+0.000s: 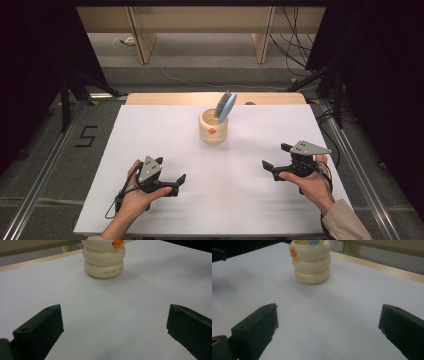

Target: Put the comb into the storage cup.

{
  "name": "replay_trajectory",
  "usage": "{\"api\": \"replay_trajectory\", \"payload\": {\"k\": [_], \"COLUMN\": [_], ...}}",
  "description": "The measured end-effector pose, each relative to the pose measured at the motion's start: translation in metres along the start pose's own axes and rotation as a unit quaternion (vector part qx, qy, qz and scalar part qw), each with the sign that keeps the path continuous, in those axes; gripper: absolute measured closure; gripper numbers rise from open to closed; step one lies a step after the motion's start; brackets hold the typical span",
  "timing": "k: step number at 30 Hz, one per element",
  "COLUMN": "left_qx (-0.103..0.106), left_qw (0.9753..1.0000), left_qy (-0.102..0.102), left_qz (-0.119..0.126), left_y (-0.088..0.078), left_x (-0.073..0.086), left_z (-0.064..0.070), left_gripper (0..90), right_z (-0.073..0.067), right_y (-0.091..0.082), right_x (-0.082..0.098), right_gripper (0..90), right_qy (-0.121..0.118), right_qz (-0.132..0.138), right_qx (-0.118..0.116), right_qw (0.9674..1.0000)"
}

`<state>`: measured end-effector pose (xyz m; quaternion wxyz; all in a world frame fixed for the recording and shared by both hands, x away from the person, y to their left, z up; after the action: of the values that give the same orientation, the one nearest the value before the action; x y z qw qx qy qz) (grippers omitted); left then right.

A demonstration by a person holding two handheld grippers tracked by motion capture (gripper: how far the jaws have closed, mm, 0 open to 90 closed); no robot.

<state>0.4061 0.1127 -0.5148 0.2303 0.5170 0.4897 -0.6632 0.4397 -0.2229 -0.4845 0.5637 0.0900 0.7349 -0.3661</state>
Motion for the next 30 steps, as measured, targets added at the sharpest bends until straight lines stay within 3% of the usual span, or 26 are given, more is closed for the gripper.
{"api": "replay_trajectory", "payload": {"k": [30], "left_qx": [-0.002], "left_qw": [1.0000], "left_qy": [0.002], "left_qz": [0.002], "left_y": [0.000], "left_x": [0.000], "left_z": [-0.002], "left_gripper": [0.2], "right_z": [-0.006], "right_y": [-0.022], "right_x": [0.029], "right_gripper": [4.8], "right_qy": [0.011], "right_qz": [-0.001], "right_qx": [0.005], "right_qw": [0.9999]}}
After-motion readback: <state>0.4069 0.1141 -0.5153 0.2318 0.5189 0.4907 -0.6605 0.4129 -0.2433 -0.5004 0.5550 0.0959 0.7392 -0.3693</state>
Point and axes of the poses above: each handheld gripper's, and its own axes: y roughly forward along the jaws, x roughly out of its underside, z roughly to its right, the point moved 9 cm from there along y, roughly forward along the jaws, and after that the axes turned 9 degrees about -x, right-handed, at the moved point
